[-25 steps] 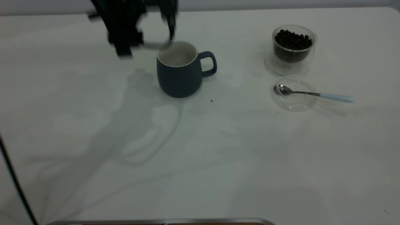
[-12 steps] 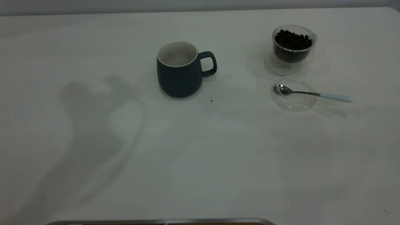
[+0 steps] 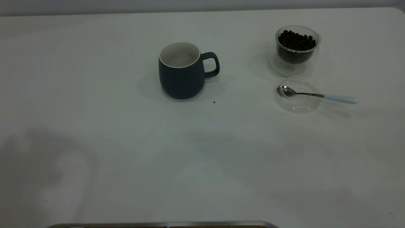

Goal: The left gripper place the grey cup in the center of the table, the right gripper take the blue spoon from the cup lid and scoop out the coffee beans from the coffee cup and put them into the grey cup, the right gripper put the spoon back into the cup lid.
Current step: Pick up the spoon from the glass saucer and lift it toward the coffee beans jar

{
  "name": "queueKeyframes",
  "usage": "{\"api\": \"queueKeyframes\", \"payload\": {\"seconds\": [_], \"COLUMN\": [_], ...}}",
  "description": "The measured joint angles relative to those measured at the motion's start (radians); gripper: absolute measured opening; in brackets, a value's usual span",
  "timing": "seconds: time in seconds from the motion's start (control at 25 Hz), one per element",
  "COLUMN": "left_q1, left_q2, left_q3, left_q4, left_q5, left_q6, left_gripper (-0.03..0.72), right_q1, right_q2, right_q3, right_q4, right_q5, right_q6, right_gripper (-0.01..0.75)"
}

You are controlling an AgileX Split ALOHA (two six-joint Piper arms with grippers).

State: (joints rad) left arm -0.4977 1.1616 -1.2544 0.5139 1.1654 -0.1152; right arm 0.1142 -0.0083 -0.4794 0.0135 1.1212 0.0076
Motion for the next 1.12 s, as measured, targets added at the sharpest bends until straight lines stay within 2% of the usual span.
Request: {"api": "queueKeyframes", "payload": {"seconds": [0.24,0.4,0.8,0.96,1.12], "left_q1": [0.000,0.000,0.000,0.000,0.000], "left_q2": [-0.294,-0.472,-0.782,-0.856,-0.905], "left_q3": [0.128,0.281,0.678,0.761,0.767], "left_q4": [-0.332,-0.448,-0.502,-0.503,-0.503], "left_q5": [0.000,0.000,-0.007,-0.030,-0.038], "left_q6": [0.078,0.115,0.115,0.115,0.115], "left_gripper": [0.548,0.548,0.548,0.548,0.548], "right_q1": [0.000,0.000,0.000,0.000,0.000], "right_q2": [0.000,0.000,-0.002,-0.002,-0.002], "right_q3": [0.000,0.000,0.000,0.000,0.000], "right_q4": [0.000,0.000,0.000,0.000,0.000], "right_q5": [0.000,0.000,0.000,0.000,0.000], "right_q6": [0.000,0.000,0.000,0.000,0.000], "right_gripper": [0.240,0.240,0.240,0.240,0.240]}}
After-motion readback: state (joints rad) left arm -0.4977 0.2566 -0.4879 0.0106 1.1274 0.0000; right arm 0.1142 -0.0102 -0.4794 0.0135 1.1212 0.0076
